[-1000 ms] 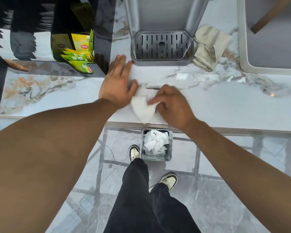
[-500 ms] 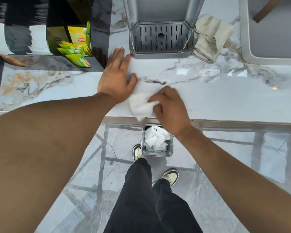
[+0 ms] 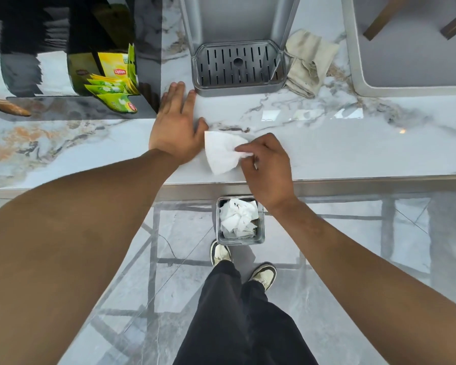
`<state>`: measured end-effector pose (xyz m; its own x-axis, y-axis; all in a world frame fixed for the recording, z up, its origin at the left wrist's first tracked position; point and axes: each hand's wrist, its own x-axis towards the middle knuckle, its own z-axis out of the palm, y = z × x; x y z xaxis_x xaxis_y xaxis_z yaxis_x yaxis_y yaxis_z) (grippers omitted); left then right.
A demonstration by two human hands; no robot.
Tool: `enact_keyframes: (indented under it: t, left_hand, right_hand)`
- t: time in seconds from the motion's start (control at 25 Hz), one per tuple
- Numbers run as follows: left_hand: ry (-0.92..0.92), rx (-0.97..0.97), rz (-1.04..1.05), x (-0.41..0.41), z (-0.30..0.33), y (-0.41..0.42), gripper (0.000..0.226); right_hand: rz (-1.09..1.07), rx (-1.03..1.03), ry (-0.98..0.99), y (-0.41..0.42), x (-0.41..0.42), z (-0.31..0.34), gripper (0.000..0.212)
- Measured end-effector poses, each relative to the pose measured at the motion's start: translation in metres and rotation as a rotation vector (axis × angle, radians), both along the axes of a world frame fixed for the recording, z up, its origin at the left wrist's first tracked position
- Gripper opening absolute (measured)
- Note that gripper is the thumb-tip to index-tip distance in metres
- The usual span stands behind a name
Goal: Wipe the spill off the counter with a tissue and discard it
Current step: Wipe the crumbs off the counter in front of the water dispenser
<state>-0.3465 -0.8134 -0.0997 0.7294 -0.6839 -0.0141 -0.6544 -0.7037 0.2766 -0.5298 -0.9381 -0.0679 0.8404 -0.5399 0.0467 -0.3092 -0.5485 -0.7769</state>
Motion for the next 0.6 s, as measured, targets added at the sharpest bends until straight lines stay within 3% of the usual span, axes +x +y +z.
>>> enact_keyframes:
  t: [0.24,0.36,0.48,0.6]
  left_hand:
    - [0.097,-0.294,0.007,-0.002,-0.001,0.013,0.049]
    - [0.012,-0.311,-0.043,-0.004,0.000,0.011,0.039]
    - [-0.110,-0.309,-0.155,-0.006,0.001,0.009,0.023]
    - [-0.183,-0.229,-0.197,-0.008,0.006,0.008,0.027]
  right_hand:
    - [0.037,-0.080,0.090,-0.003,0.050,-0.006,0.031]
    - [0.121,-0.023,0.007,0.006,0.053,-0.009,0.026]
    - [0.019,-0.003,-0.052,0.004,0.049,-0.013,0.031]
    - [-0.109,-0.080,0.122,-0.005,0.048,-0.015,0.047]
